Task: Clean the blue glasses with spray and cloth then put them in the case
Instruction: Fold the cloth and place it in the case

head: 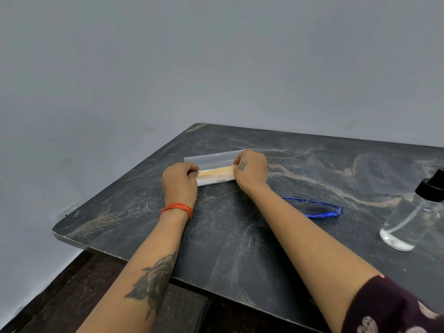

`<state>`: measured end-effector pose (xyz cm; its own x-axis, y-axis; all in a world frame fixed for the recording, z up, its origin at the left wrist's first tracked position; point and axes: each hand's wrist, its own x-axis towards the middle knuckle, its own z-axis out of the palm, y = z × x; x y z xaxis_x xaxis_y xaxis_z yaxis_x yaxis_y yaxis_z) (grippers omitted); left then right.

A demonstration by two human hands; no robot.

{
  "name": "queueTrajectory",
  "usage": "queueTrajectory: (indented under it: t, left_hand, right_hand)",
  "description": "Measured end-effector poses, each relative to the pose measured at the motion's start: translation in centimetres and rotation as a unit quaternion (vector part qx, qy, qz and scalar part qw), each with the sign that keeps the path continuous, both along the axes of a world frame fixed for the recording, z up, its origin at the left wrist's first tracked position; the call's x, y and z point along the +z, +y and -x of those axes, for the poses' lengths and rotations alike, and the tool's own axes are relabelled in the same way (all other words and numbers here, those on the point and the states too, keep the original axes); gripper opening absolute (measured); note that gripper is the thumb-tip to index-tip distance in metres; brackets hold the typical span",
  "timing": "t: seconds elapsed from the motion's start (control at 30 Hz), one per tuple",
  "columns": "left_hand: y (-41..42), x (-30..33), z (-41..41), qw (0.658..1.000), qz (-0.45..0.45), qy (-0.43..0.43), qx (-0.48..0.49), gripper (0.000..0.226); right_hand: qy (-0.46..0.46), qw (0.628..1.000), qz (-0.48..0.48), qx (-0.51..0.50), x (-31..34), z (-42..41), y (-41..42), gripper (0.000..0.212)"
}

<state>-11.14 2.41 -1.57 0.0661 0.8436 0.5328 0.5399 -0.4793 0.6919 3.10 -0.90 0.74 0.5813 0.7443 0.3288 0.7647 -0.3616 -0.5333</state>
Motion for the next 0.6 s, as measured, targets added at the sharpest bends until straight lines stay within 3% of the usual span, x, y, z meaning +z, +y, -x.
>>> queueTrajectory:
  t: [0.17, 0.33, 0.6]
  left_hand:
    - [0.4, -0.7, -0.1, 0.998, -0.033, 0.060, 0.004, 0.018]
    - [-0.4, -0.5, -0.4, 0.990, -0.057, 0.129, 0.021, 0.019]
    - [-0.9, -0.4, -0.7, 0.944, -0.090, 0.316, 0.016, 0.025]
  right_hand:
    - [-0.038, 0.999, 0.003, 0.015, 0.2, 0.4, -0.4, 0.025]
    - [-0.104, 0.989, -0.002, 0.104, 0.5, 1.3, -1.1, 0.029]
    - [-0.095, 0.981, 0.051, 0.164, -0.7, 1.9, -1.4, 0.029]
